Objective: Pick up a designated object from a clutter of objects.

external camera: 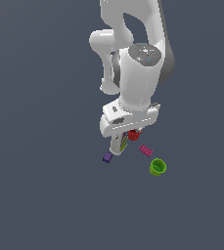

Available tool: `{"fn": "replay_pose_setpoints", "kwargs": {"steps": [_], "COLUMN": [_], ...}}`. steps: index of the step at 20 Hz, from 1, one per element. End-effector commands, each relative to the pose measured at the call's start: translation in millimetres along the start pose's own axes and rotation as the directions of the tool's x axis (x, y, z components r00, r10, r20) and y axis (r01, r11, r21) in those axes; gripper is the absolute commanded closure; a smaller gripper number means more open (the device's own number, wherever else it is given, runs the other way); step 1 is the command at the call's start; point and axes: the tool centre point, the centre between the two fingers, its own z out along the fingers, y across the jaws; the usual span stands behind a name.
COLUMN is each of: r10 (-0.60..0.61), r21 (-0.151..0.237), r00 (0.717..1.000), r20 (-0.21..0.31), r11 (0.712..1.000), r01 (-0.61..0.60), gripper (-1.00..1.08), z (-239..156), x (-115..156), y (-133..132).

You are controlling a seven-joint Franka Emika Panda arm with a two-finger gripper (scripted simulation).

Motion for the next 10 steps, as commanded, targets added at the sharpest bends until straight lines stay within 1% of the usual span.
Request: {"fn": "replay_pose_setpoints", "kwargs": {"steps": [1, 5, 10], "r10": [-0.097, -0.233, -0.354], "r21": [-0.001, 0.003, 0.015], "r00": [0.995, 0.973, 0.935], "r20": [0.001, -0.001, -0.008], "r11": [0.995, 0.972, 0.935], "r01": [0.097, 0.233, 0.354], "gripper": [-0.92, -0.92, -0.92], "z": [30.9, 74.2, 113.1], "x": [7.9, 14.6, 15.6], "y": [-23.7, -59.8, -95.7]}}
